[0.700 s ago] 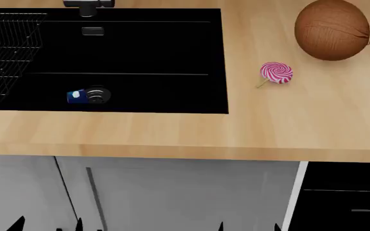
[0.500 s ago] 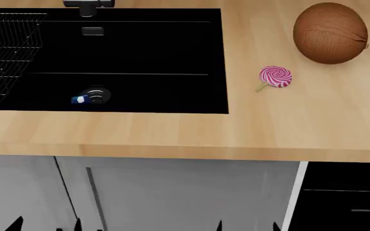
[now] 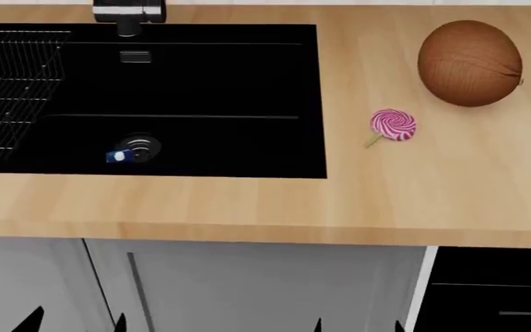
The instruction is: Turn the sink spout to the right.
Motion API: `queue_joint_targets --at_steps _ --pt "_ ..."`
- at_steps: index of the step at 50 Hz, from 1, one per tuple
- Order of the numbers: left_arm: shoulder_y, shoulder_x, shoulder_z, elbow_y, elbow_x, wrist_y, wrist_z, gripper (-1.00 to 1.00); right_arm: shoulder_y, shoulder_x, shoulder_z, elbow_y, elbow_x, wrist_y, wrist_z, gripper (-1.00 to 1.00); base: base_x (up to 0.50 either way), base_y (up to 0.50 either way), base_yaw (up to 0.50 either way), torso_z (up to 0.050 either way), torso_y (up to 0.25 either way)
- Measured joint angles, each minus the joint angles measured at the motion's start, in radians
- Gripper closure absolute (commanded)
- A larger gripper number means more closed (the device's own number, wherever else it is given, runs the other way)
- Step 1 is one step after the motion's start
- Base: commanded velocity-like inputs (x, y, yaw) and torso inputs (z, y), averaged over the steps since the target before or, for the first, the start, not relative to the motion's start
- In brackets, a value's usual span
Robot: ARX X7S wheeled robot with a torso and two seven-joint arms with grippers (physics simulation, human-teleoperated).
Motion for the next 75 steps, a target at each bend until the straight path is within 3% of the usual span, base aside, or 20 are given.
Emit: queue_joint_targets --at_steps 25,40,75 --pt "0.0 -0.031 0.034 0.004 -0.023 0.008 -0.035 -1.0 -0.004 0.029 -0.028 -0.015 0.035 -0.012 0.04 -1.0 0.0 0.0 0.0 0.049 0.0" --pt "0.006 -0.052 0.013 0.069 -0.002 -0.027 -0.116 -1.0 -0.028 0.07 -0.012 -0.148 0.058 0.073 0.083 -1.0 0.0 0.0 0.0 0.001 0.0" --pt "-0.08 -0.159 -0.063 0.569 -0.097 -0.453 -0.237 -1.0 0.064 0.201 0.073 -0.619 0.111 0.498 0.18 -1.0 0.0 0.0 0.0 0.0 0.0"
